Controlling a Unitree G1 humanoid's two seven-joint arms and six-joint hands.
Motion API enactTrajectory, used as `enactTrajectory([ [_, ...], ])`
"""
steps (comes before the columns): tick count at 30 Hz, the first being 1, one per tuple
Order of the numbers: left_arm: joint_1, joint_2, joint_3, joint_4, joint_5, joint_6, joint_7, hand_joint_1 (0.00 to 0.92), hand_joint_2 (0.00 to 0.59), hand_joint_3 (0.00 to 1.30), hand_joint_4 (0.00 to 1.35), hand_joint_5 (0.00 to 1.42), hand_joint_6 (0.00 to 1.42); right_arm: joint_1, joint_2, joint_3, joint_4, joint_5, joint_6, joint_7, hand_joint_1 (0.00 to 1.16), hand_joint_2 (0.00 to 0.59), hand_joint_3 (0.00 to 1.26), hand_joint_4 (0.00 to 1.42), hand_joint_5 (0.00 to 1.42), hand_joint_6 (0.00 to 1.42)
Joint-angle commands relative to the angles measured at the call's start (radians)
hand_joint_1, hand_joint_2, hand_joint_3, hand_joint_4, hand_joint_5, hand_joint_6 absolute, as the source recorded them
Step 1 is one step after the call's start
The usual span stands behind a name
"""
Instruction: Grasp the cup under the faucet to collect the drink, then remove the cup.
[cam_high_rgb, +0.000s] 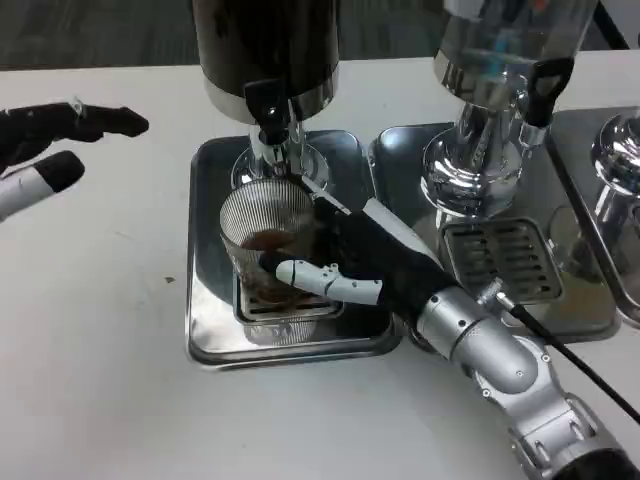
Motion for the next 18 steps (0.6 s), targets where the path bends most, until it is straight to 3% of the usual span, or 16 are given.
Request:
enactTrajectory([
  [1,-0.022,0.02,-0.007,0.007,0.02,0.007,-0.011,0.0,0.083,0.36,0.27,0.2,0.2,0.028,0.001,0.005,-0.027,-0.02,0.031,-0.031,0.5,0.203,0.0,0.0,0.0,0.06],
  [18,-0.021,0.018,-0.009,0.007,0.036,0.01,-0.007,0.0,0.09,0.38,0.29,0.2,0.21,0.037,0.019,0.039,-0.071,-0.079,0.091,-0.089,0.52,0.201,0.0,0.0,0.0,0.06],
])
